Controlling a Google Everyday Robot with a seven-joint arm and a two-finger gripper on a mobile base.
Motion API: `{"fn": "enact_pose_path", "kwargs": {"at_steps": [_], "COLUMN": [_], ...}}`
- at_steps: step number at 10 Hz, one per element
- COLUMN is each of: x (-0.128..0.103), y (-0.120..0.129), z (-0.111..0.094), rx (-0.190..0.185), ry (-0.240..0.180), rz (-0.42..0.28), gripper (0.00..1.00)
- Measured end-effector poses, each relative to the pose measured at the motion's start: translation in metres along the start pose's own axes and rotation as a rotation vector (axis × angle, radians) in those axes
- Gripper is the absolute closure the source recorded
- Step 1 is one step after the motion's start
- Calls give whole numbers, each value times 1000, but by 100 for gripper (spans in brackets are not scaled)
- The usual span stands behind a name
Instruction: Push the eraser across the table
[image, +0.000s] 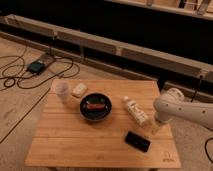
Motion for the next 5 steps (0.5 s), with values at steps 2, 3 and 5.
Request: {"fn": "enact_pose_path", "kwargs": {"at_steps": [2, 3, 5], "x": [-7, -9, -13], "y": [-5, -10, -16], "z": [5, 7, 9], "rx": [-5, -4, 2], "ry": [-15, -29, -53], "rz": [-50, -81, -121], "gripper": [20, 20, 20]}}
